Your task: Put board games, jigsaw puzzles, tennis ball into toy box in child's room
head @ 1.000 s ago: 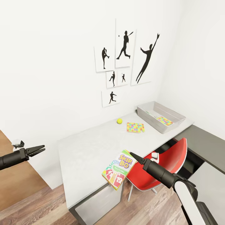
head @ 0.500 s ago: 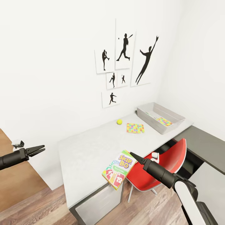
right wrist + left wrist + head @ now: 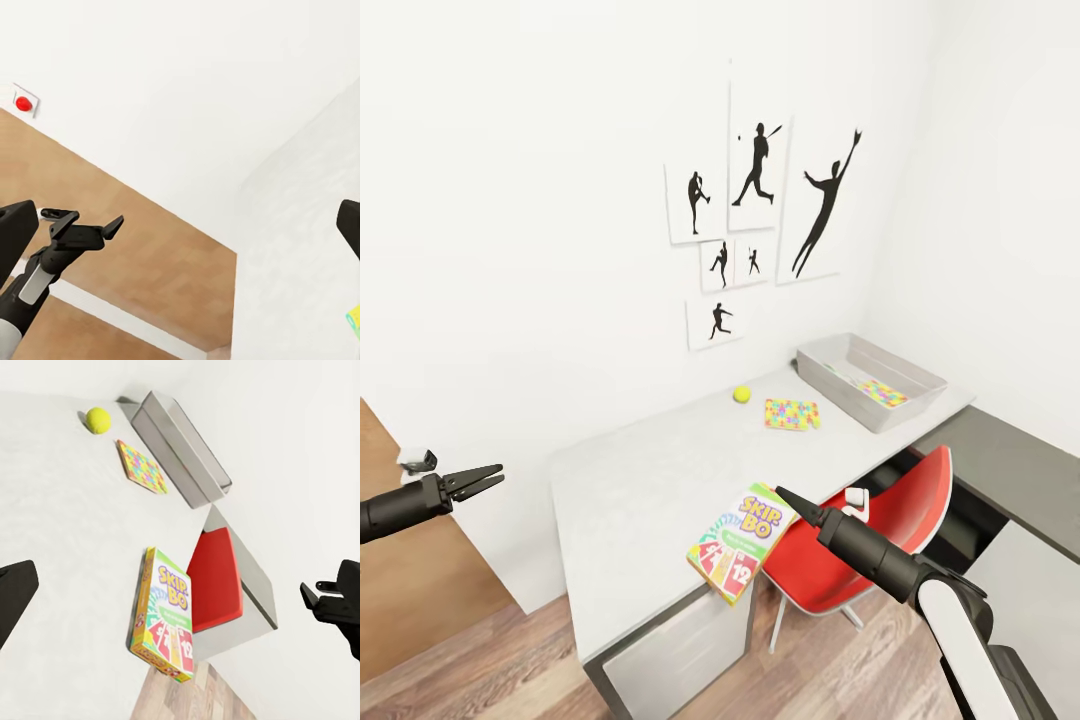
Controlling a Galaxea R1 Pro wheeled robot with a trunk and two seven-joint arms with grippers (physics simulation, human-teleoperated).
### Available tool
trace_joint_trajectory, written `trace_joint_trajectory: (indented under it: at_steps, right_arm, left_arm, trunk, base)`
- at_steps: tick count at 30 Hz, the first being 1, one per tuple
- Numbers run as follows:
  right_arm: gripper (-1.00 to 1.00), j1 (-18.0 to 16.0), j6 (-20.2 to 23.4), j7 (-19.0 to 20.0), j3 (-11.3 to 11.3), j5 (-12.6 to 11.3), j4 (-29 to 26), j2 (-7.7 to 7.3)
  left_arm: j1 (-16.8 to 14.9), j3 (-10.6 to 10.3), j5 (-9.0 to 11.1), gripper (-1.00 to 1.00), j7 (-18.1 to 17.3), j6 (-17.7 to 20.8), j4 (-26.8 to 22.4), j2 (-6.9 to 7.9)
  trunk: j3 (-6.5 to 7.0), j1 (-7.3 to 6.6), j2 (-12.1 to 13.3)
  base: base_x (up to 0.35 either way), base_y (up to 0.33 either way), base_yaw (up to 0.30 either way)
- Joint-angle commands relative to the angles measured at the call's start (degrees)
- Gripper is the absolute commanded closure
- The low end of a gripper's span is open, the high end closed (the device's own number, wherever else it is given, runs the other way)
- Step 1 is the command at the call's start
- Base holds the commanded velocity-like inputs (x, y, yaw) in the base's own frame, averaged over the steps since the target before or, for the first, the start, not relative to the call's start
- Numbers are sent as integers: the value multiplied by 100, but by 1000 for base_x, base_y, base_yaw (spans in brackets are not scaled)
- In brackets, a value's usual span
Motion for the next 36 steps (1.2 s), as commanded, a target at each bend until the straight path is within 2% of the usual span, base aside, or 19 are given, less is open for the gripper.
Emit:
trace_joint_trajectory:
  at_steps: [1, 36]
  right_arm:
    - [-100, -4, 33, -9, 1, -38, -1, -3]
    - [-100, -4, 33, 9, 1, -35, -1, -2]
  left_arm:
    - [-4, 2, -10, -100, -27, 61, 0, 2]
    - [-4, -6, -12, -100, -27, 68, 0, 3]
  trunk:
    - [0, 2, -8]
    - [322, 2, -8]
  base:
    - [-4, 0, 0]
    - [0, 0, 0]
